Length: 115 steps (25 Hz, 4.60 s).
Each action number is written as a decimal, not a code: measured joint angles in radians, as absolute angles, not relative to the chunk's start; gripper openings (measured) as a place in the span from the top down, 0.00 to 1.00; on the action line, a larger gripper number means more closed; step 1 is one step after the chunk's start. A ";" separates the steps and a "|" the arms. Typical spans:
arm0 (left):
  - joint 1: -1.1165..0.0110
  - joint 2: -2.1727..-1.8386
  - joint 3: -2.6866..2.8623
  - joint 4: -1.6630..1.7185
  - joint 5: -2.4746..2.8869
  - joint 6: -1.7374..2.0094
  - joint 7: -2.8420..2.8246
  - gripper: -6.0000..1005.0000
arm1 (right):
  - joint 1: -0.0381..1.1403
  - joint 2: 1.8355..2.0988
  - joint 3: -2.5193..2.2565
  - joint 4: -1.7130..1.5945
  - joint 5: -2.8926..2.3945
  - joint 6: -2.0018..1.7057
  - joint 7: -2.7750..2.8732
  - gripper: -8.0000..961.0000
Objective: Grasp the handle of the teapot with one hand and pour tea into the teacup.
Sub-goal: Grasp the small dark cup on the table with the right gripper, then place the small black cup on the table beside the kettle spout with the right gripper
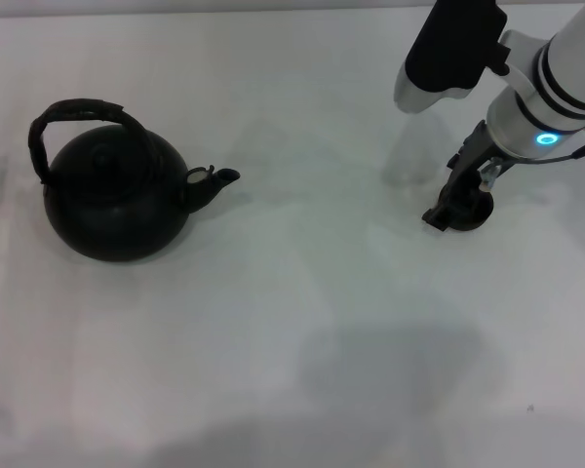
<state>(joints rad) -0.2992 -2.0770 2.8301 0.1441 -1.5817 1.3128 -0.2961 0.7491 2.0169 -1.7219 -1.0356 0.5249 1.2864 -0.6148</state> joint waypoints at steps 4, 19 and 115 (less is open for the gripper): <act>-0.301 -2.077 2.830 0.144 -1.584 1.313 -0.296 0.28 | 0.748 2.017 -1.722 -1.028 0.515 1.291 -0.614 0.22; -0.309 -2.077 2.830 0.146 -1.586 1.313 -0.296 0.28 | 0.743 2.014 -1.721 -1.022 0.509 1.322 -0.614 0.24; -0.307 -2.077 2.830 0.137 -1.586 1.342 -0.295 0.28 | 1.085 2.028 -2.208 -0.796 0.965 1.024 -0.638 0.18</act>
